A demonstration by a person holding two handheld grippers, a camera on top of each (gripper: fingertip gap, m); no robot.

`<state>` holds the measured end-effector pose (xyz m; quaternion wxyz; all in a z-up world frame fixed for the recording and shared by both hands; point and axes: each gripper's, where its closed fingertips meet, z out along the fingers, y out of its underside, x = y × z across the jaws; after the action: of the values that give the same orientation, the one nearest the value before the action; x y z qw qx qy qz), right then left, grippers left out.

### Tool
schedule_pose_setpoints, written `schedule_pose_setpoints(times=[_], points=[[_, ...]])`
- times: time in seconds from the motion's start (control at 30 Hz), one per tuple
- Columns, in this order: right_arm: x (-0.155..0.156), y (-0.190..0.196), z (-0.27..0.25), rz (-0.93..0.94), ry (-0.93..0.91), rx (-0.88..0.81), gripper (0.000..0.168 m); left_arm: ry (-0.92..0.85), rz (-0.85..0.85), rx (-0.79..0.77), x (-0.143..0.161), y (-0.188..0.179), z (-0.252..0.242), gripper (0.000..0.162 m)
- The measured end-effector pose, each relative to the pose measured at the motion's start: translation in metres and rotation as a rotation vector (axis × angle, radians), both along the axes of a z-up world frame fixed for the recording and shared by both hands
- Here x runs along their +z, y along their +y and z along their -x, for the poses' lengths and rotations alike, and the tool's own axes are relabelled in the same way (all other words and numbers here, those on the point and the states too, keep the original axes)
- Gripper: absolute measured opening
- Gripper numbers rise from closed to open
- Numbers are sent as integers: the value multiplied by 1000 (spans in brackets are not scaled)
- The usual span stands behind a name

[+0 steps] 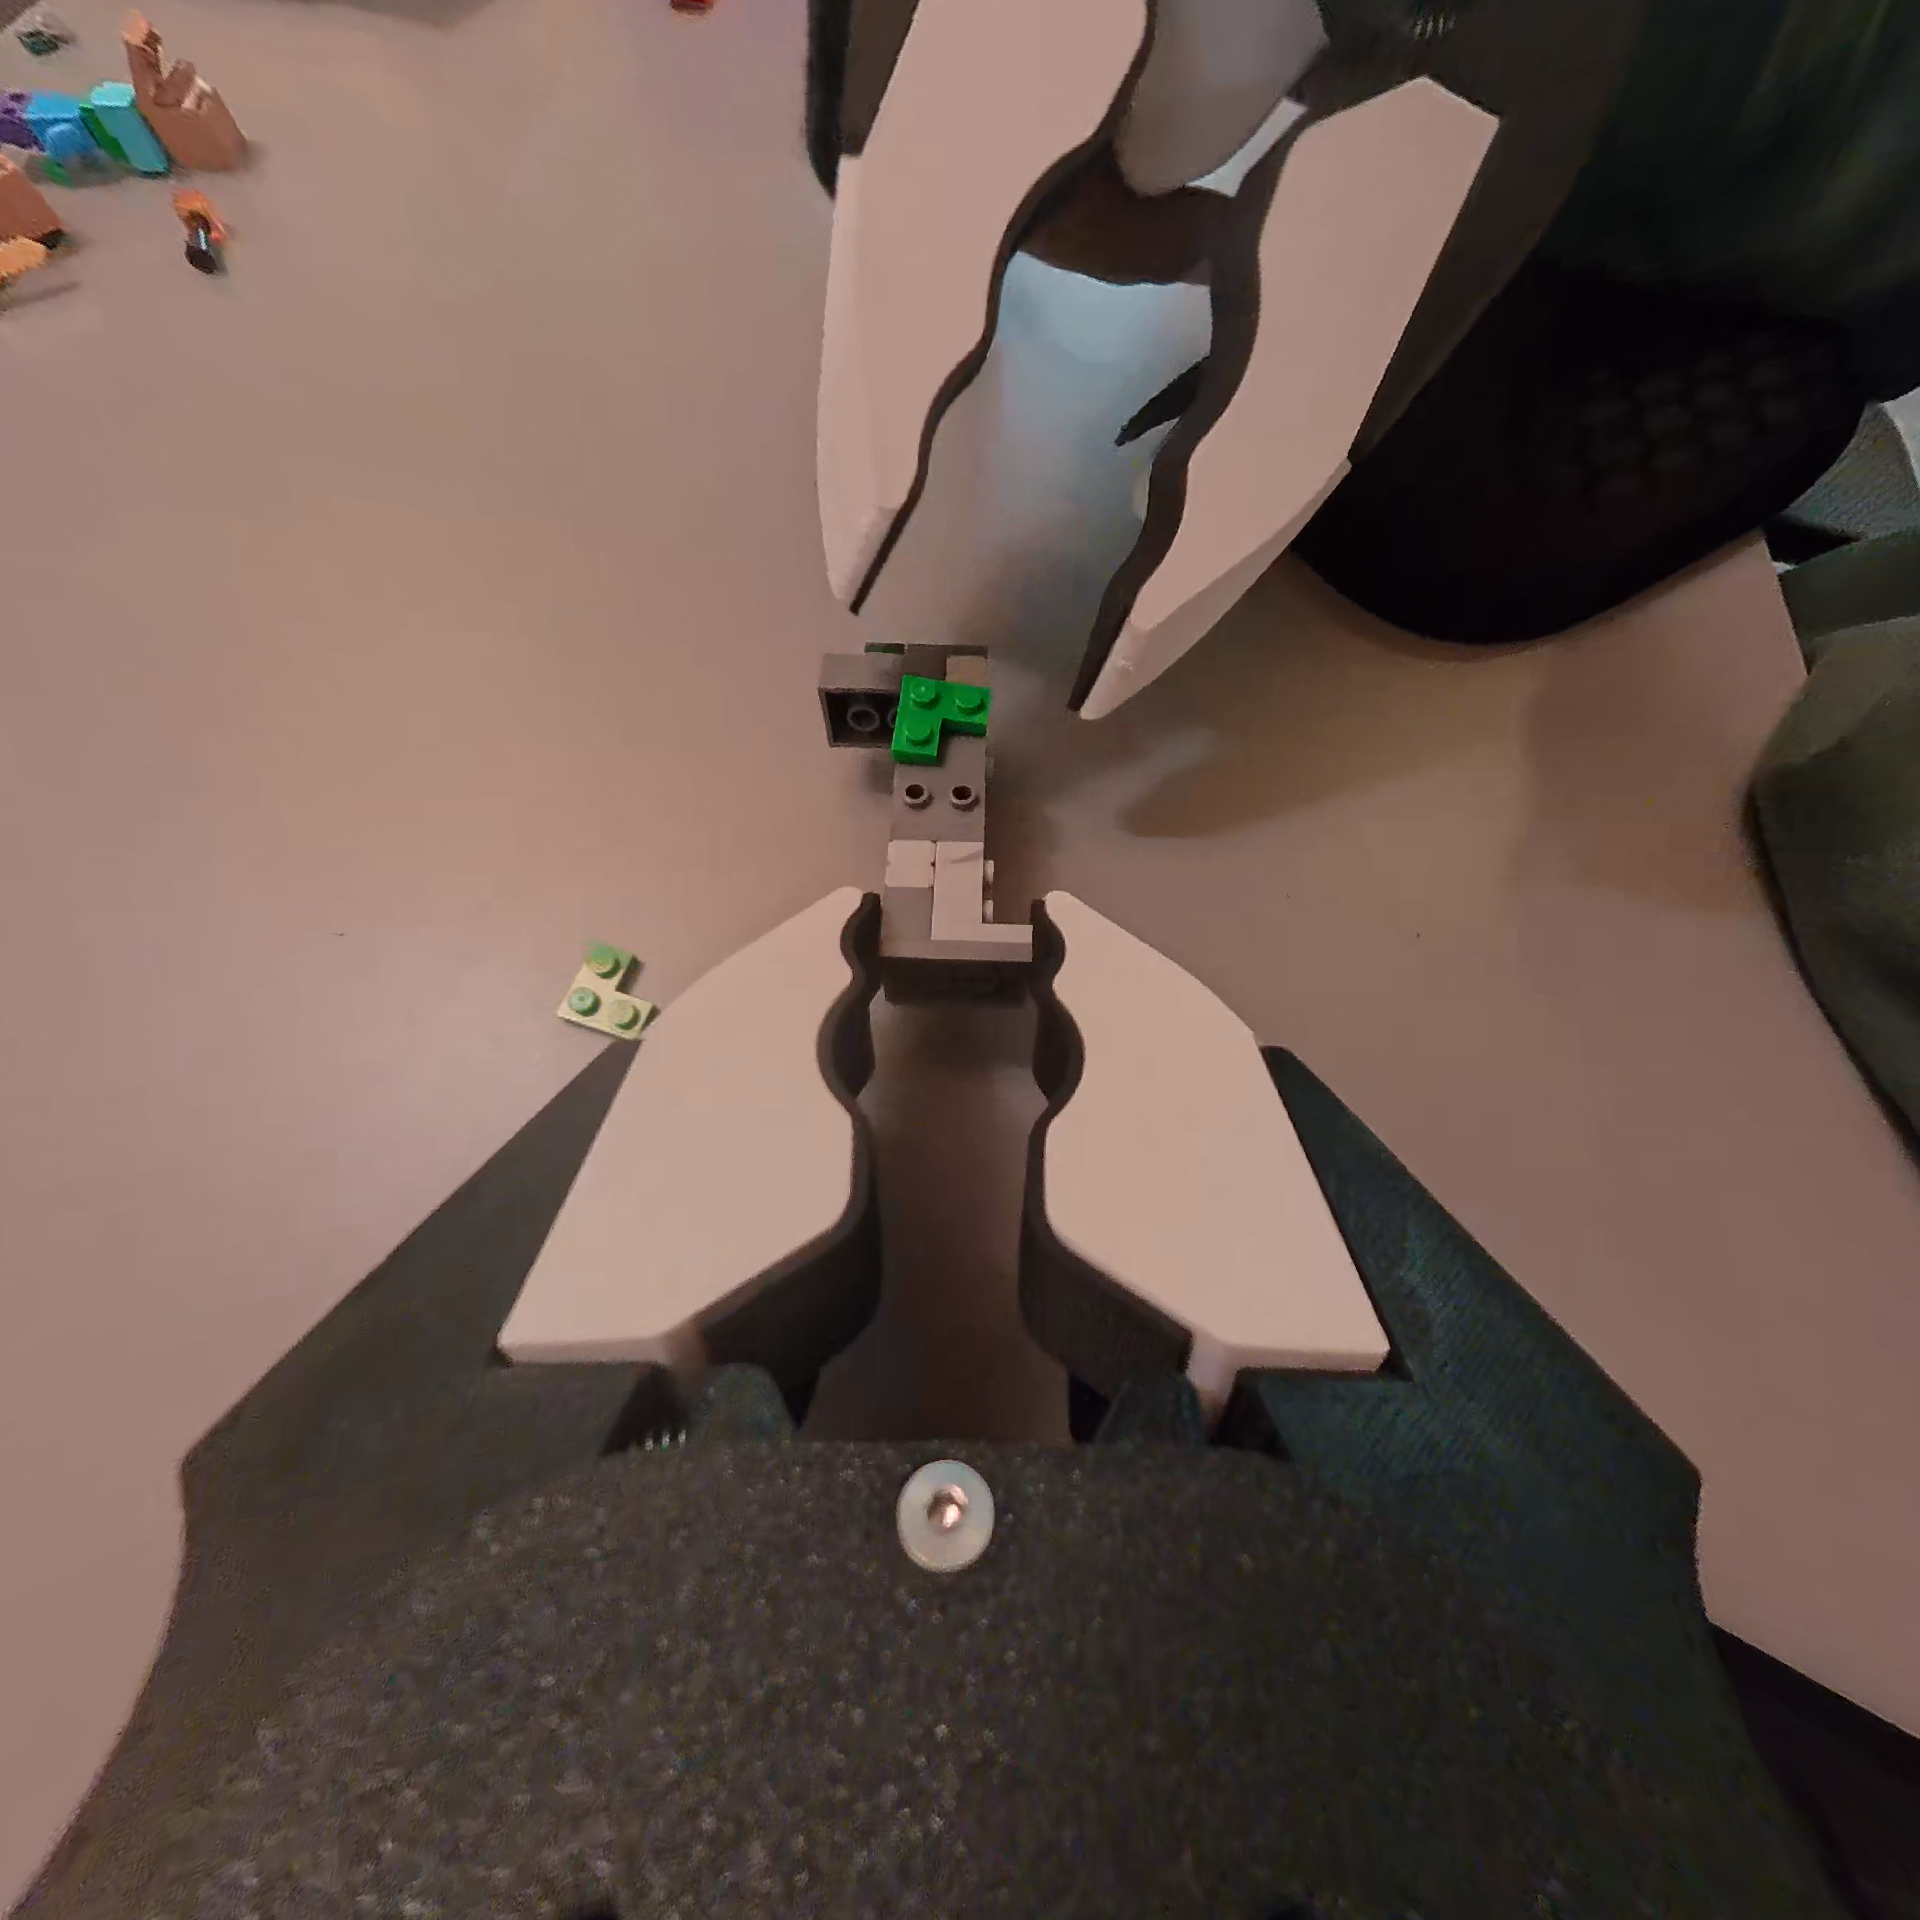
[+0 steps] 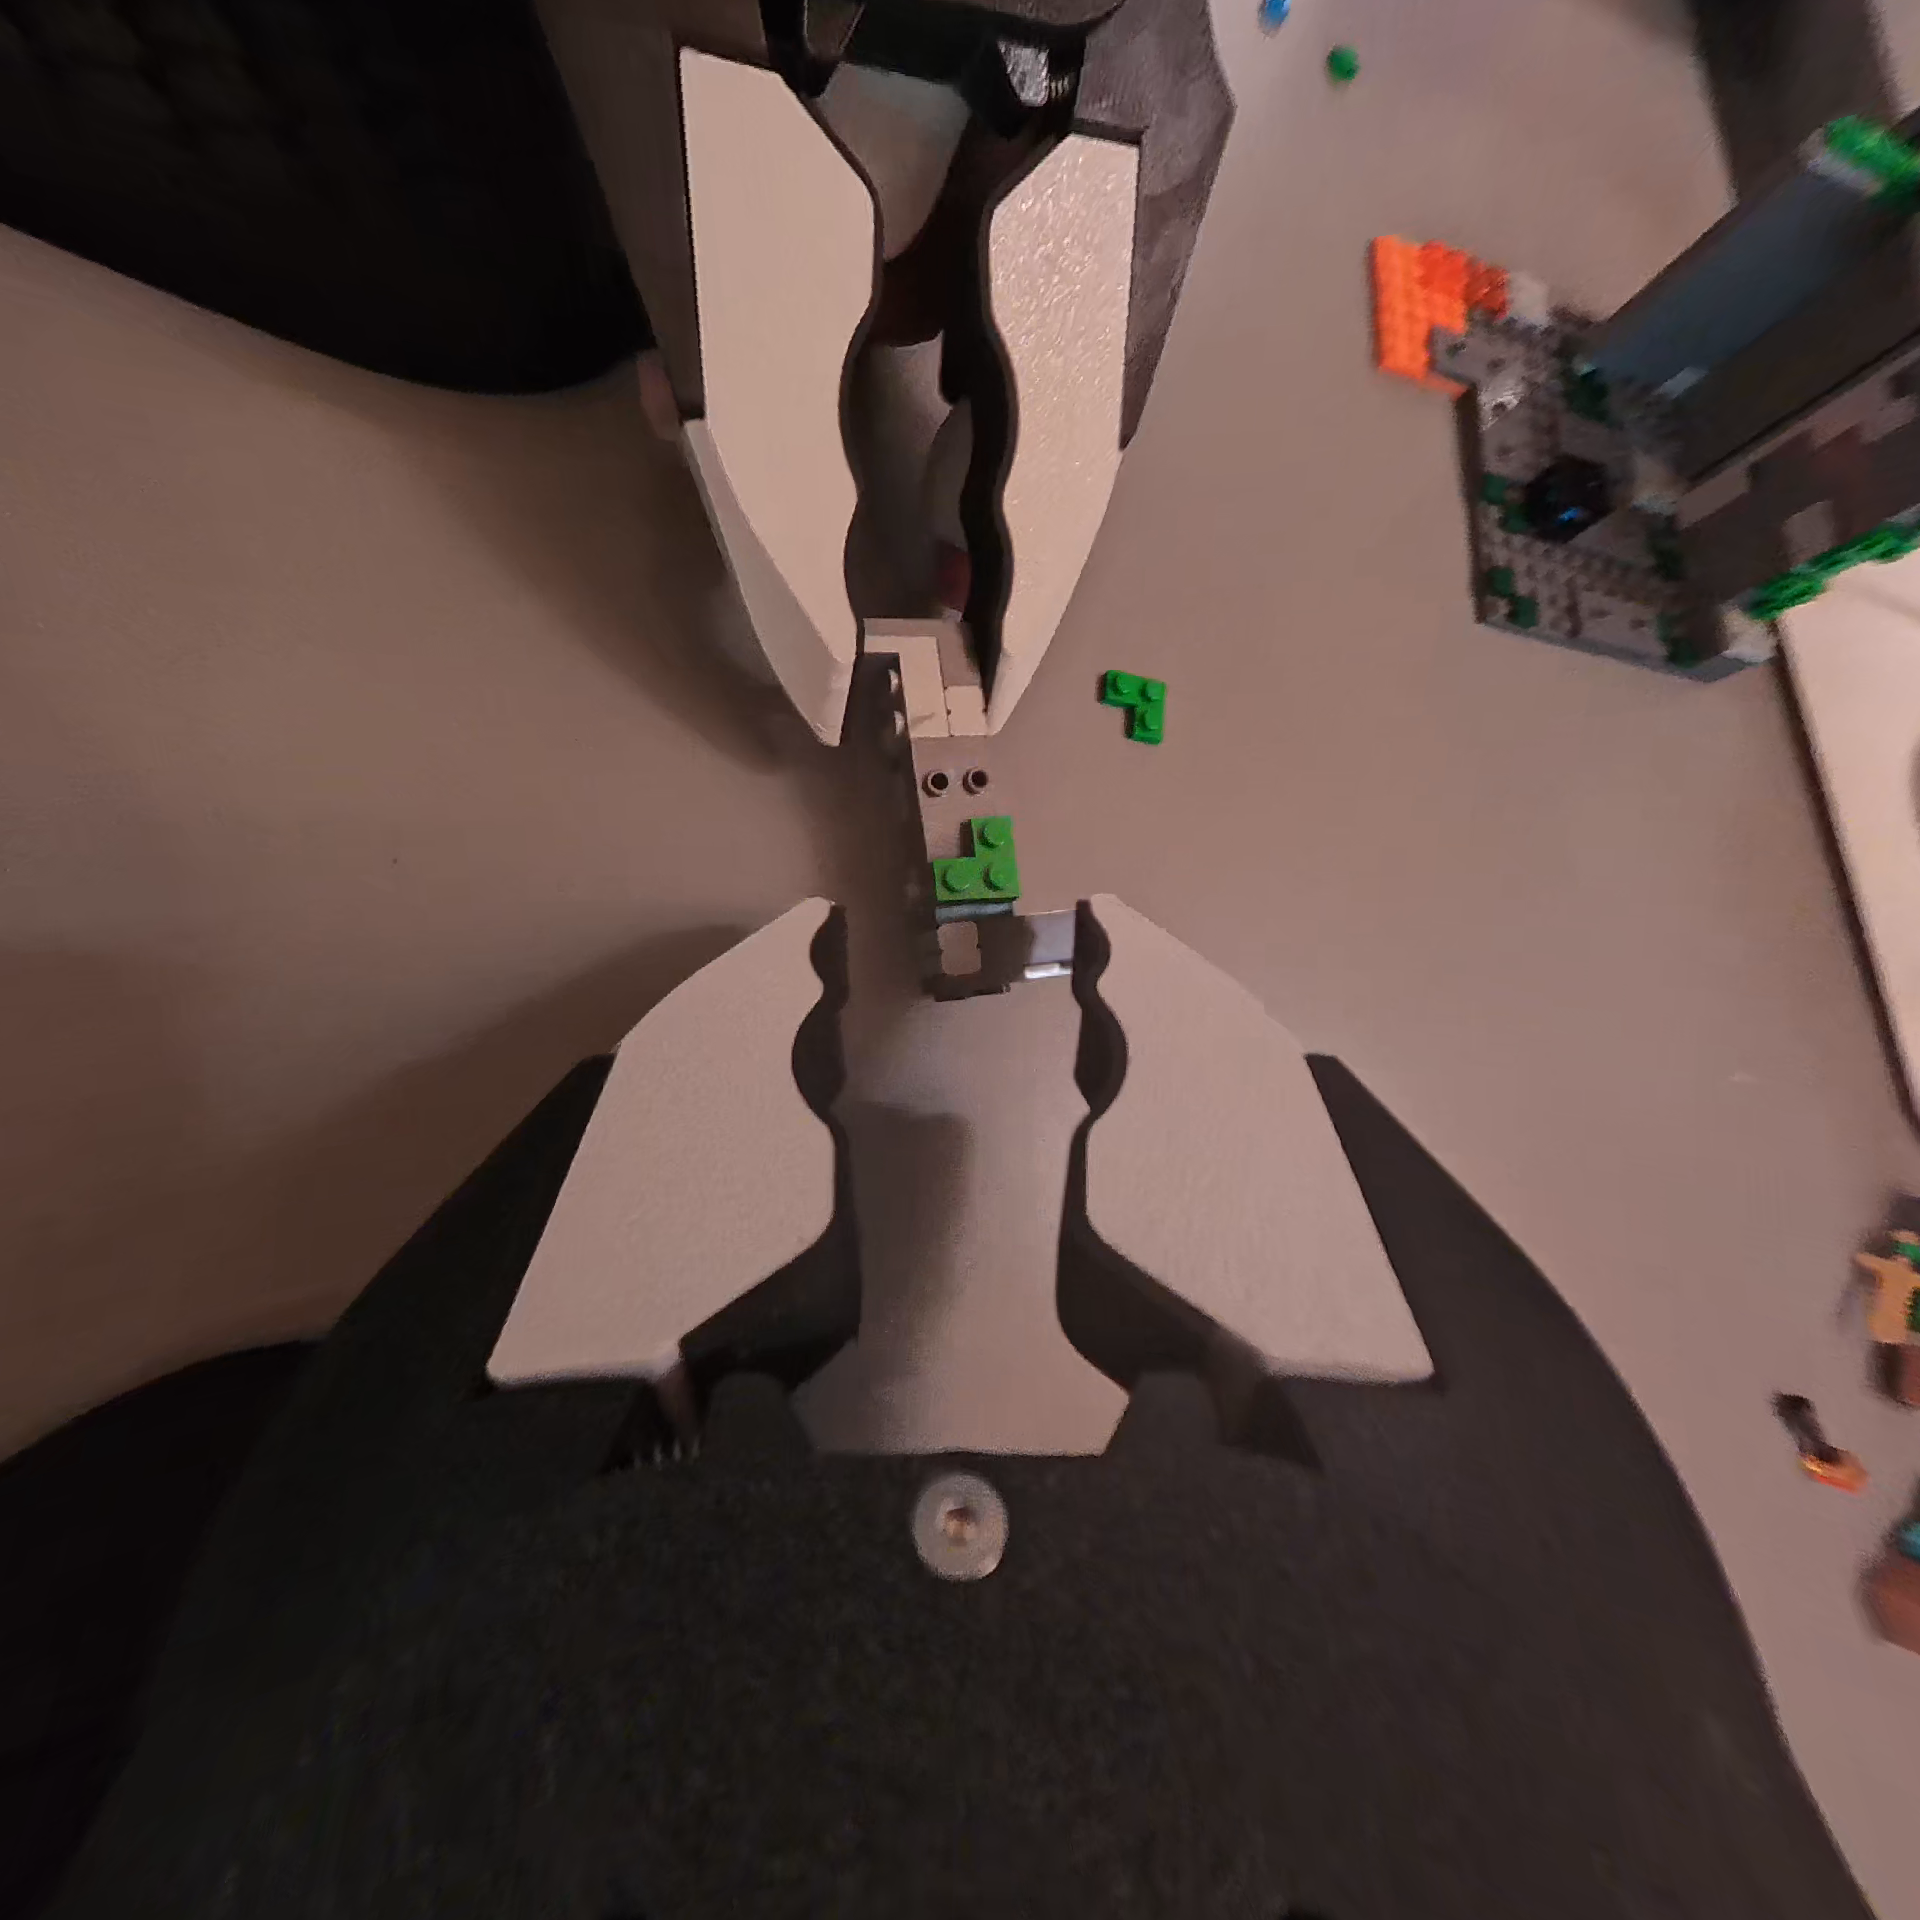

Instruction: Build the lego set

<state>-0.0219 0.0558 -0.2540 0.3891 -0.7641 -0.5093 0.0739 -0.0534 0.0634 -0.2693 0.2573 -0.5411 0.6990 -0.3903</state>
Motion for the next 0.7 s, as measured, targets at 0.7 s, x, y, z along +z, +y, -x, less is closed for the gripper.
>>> schedule_pose_setpoints(times=[0.7], points=[[32,27,9,-731,-432,-125,44,-49,76,119,41,6,-6,27]])
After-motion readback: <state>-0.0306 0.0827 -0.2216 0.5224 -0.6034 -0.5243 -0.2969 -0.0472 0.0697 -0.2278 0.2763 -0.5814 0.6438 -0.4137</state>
